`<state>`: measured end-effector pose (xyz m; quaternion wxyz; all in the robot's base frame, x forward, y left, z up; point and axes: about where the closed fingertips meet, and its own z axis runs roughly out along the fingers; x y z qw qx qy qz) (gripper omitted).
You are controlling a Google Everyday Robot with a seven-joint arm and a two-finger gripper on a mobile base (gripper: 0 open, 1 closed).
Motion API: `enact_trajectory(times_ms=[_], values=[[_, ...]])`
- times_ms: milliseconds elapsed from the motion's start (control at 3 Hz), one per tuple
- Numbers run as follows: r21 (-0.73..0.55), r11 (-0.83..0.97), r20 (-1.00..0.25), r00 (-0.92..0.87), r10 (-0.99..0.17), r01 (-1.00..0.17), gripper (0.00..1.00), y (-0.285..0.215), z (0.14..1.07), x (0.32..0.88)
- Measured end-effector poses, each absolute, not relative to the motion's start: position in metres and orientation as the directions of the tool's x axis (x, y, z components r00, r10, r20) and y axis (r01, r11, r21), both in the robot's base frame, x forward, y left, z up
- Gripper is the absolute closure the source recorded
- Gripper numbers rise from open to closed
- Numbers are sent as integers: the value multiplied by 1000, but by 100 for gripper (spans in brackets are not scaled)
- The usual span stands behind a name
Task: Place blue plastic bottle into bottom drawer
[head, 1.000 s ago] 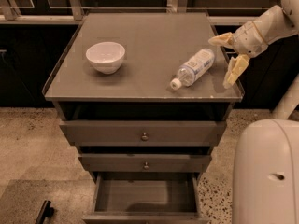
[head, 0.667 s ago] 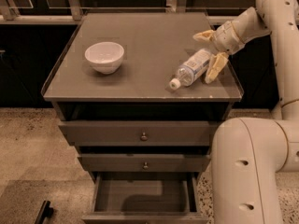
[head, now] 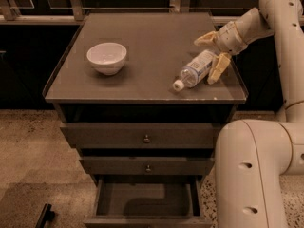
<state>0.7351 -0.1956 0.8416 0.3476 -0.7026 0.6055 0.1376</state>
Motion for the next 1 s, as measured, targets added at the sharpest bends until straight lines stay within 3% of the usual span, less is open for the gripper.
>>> enact_trajectory(times_ms=[1000], values=[[-322, -25, -614, 229, -755, -946, 89, -196, 842, 735]])
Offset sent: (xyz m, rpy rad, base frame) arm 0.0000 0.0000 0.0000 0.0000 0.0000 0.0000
